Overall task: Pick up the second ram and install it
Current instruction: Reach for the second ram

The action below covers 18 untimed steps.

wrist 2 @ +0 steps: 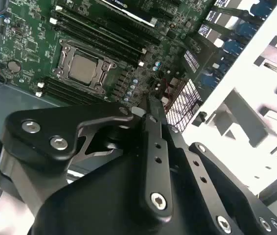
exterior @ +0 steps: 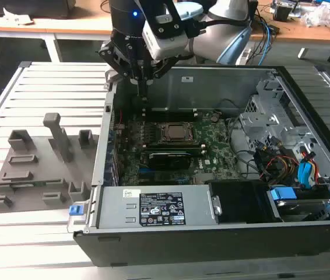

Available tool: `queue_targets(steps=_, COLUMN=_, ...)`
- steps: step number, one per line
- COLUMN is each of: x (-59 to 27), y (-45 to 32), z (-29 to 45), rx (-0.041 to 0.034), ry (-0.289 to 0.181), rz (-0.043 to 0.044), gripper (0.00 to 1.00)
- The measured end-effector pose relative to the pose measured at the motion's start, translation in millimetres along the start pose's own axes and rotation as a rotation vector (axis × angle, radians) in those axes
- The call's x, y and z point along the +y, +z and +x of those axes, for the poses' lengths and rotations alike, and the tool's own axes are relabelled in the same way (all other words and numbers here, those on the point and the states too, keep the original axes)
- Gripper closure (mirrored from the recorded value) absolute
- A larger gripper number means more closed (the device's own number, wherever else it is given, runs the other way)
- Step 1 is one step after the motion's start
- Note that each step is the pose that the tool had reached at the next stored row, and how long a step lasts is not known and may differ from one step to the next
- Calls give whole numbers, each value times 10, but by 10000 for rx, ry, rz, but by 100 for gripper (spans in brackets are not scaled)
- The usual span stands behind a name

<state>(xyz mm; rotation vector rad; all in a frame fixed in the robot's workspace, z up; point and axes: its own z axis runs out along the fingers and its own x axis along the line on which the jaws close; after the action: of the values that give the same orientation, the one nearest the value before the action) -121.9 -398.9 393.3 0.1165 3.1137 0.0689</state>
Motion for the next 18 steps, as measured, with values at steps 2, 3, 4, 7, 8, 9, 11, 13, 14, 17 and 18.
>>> queue_targets(steps=2, x=-3, y=-1, z=42, rx=0, ry=1, rz=1, gripper=89)
queue_targets(steps=3, x=-6, y=-2, z=79, rx=0, ry=1, rz=0, gripper=89)
queue_targets(steps=4, x=-8, y=-3, z=115, rx=-1, ry=0, rz=1, gripper=89)
queue_targets(steps=7, x=-14, y=-5, z=192, rx=-1, ry=1, rz=0, gripper=89)
queue_targets(steps=8, x=-15, y=-5, z=207, rx=-1, ry=1, rz=0, gripper=89)
queue_targets(steps=9, x=-16, y=-5, z=219, rx=0, ry=1, rz=0, gripper=89)
queue_targets(steps=11, x=-18, y=-6, z=245, rx=-1, ry=1, rz=0, gripper=89)
queue_targets(steps=13, x=-22, y=-7, z=288, rx=0, ry=0, rz=0, gripper=89)
queue_targets(steps=14, x=-23, y=-8, z=305, rx=0, ry=0, rz=1, gripper=89)
queue_targets(steps=17, x=-30, y=-9, z=404, rx=-1, ry=1, rz=0, gripper=89)
queue_targets(steps=18, x=-33, y=-11, z=448, rx=-1, ry=0, rz=1, gripper=89)
